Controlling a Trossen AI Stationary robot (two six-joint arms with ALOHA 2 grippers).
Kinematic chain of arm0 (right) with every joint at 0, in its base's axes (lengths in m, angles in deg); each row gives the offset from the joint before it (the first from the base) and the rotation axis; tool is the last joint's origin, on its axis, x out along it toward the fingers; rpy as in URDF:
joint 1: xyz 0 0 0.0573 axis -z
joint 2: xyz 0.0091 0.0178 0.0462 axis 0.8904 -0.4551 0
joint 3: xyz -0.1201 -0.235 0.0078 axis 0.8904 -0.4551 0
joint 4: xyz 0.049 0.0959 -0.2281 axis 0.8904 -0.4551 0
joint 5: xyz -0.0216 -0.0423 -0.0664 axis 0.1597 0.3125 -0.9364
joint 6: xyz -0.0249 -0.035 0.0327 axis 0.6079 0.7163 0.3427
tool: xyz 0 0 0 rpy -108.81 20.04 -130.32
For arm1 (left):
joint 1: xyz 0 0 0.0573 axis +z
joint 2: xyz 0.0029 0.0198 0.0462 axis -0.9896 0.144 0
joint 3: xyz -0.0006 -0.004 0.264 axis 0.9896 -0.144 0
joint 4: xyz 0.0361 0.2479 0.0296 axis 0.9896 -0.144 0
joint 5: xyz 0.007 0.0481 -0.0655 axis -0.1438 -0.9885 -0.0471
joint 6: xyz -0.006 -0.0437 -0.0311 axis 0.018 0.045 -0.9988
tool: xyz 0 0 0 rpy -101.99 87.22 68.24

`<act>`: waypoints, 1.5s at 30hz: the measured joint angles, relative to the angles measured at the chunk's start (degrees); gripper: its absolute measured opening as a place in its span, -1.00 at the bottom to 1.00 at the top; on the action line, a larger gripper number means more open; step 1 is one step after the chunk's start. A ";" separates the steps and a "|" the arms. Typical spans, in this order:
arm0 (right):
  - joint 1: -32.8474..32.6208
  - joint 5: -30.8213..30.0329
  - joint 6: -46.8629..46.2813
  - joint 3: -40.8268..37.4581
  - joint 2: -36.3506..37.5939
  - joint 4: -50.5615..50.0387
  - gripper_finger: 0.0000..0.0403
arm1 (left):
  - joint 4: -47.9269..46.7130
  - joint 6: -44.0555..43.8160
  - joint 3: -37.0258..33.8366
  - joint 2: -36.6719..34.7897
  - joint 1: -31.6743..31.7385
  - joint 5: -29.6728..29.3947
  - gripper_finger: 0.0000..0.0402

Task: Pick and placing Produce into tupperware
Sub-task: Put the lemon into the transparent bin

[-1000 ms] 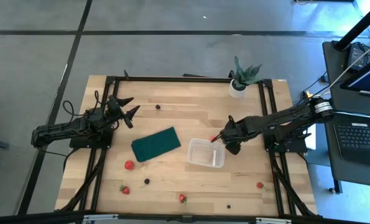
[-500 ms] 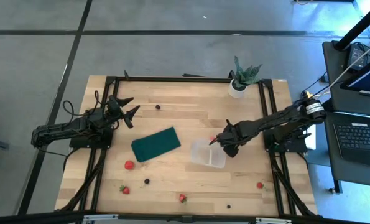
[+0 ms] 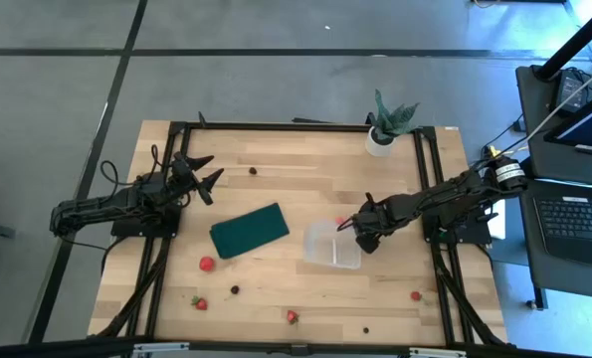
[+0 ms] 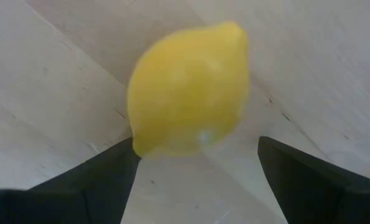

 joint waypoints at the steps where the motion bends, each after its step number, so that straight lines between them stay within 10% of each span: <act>1: 0.00 -0.06 -0.03 -0.02 0.04 0.01 0.65 | -0.01 0.00 0.01 0.00 0.00 -0.01 0.24; 45: 3.23 0.03 9.43 -0.24 0.15 8.03 0.61 | -0.02 -0.17 0.02 -0.01 -0.02 -0.01 0.24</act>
